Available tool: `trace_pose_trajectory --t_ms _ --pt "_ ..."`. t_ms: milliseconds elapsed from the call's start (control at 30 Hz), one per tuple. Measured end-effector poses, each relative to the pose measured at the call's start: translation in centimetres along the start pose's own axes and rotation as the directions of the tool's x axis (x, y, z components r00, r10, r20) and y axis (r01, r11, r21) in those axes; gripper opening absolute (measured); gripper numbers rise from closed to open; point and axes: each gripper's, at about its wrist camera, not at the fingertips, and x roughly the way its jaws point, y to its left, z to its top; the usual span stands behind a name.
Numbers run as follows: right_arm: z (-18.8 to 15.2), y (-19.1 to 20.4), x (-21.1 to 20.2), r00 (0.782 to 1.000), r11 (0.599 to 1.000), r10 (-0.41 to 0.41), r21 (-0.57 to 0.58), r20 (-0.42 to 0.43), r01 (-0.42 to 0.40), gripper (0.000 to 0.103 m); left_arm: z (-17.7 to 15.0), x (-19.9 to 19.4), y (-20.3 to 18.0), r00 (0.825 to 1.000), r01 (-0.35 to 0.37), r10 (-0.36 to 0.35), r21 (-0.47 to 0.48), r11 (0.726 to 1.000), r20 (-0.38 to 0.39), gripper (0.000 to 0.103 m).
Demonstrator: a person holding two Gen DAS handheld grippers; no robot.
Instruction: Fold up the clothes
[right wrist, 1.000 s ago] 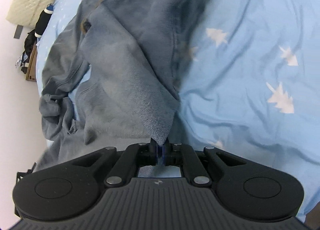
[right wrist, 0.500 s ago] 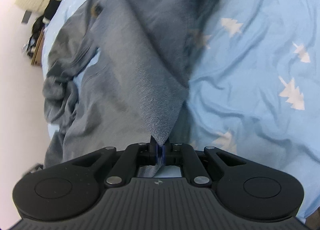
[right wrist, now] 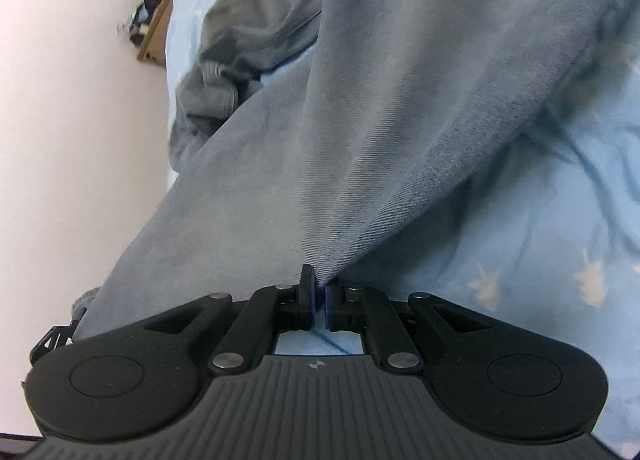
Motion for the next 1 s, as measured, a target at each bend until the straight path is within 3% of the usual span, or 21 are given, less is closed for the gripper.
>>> trace_pose_trajectory --t_ms 100,333,500,533,567,600,667,833,900,1000 --pt "-0.1 -0.6 0.8 0.998 0.998 -0.057 -0.020 -0.031 0.057 0.004 -1.7 0.1 2.8 0.999 -0.049 0.049 -0.011 0.999 -0.009 0.001" --pt "-0.4 -1.9 0.8 0.980 0.978 -0.183 -0.112 -0.081 0.174 0.004 -5.4 -1.2 8.6 0.987 -0.153 0.141 -0.175 0.973 -0.076 0.002" --pt "0.2 -1.7 0.7 0.969 0.965 -0.223 -0.166 -0.103 0.204 0.006 -5.5 -3.0 10.4 0.973 -0.200 0.166 -0.219 0.955 -0.163 0.013" --pt "0.3 -1.5 0.6 0.967 0.962 -0.230 -0.173 -0.107 0.210 0.008 -5.3 -3.5 10.3 0.969 -0.211 0.176 -0.209 0.955 -0.172 0.016" --pt "0.5 -1.3 0.5 0.965 0.960 -0.237 -0.180 -0.111 0.215 0.009 -5.2 -3.9 10.1 0.966 -0.221 0.188 -0.190 0.957 -0.176 0.025" --pt "0.6 -1.1 0.3 0.963 0.957 -0.244 -0.187 -0.114 0.220 0.012 -5.0 -4.5 9.8 0.964 -0.234 0.208 -0.154 0.960 -0.169 0.040" --pt "0.6 0.0 -0.6 0.958 0.936 -0.269 -0.262 -0.100 0.235 0.018 -4.7 -5.6 9.2 0.957 -0.260 0.245 -0.083 0.962 -0.152 0.055" --pt "0.7 2.4 -3.7 0.951 0.864 -0.306 -0.431 -0.035 0.262 0.029 -3.5 -6.3 7.0 0.949 -0.278 0.290 0.104 0.955 -0.124 0.062" --pt "0.9 2.9 -4.5 0.955 0.842 -0.298 -0.471 0.006 0.265 0.030 -2.9 -5.1 6.4 0.941 -0.300 0.324 0.198 0.933 -0.102 0.064" --pt "1.4 3.7 -4.5 0.956 0.808 -0.286 -0.520 0.065 0.277 0.031 -1.9 -2.3 5.7 0.927 -0.320 0.355 0.241 0.916 -0.119 0.064"
